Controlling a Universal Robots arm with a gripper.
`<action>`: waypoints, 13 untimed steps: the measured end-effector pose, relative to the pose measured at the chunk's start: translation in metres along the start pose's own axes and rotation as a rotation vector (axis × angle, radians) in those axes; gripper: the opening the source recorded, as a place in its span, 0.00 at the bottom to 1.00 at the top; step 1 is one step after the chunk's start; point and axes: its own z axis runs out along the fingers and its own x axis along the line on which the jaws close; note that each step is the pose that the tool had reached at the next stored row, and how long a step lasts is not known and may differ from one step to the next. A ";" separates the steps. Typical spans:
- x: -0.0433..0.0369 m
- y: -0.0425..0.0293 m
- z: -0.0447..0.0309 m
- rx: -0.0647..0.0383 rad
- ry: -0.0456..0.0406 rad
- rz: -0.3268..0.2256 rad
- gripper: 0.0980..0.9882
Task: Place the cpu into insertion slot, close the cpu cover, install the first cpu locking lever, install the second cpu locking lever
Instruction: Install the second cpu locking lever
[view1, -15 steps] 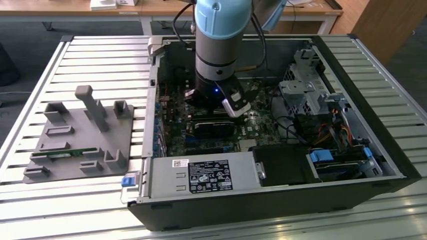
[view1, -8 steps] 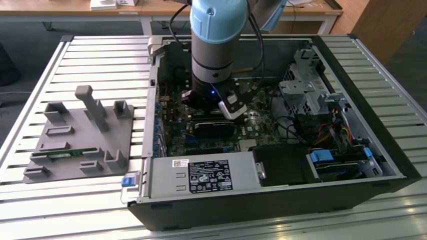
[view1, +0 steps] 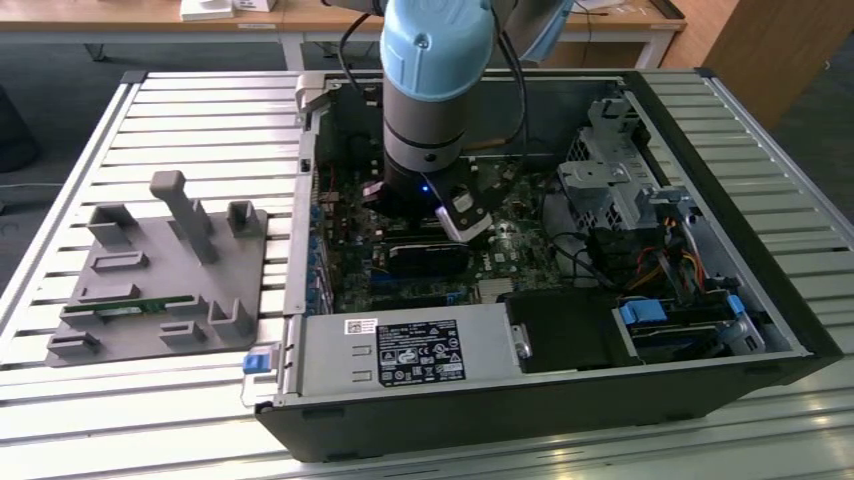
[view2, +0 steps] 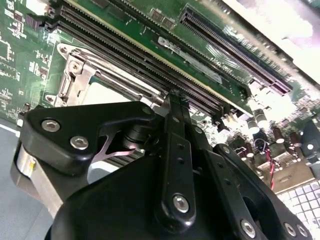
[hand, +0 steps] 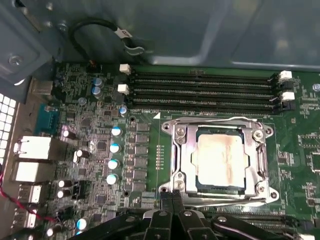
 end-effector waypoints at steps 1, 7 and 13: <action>0.0000 -0.0002 0.0006 -0.004 -0.0001 0.000 0.02; 0.0018 -0.0006 0.0022 -0.030 -0.0007 0.000 0.02; 0.0043 -0.0013 0.0051 -0.039 -0.0009 0.000 0.02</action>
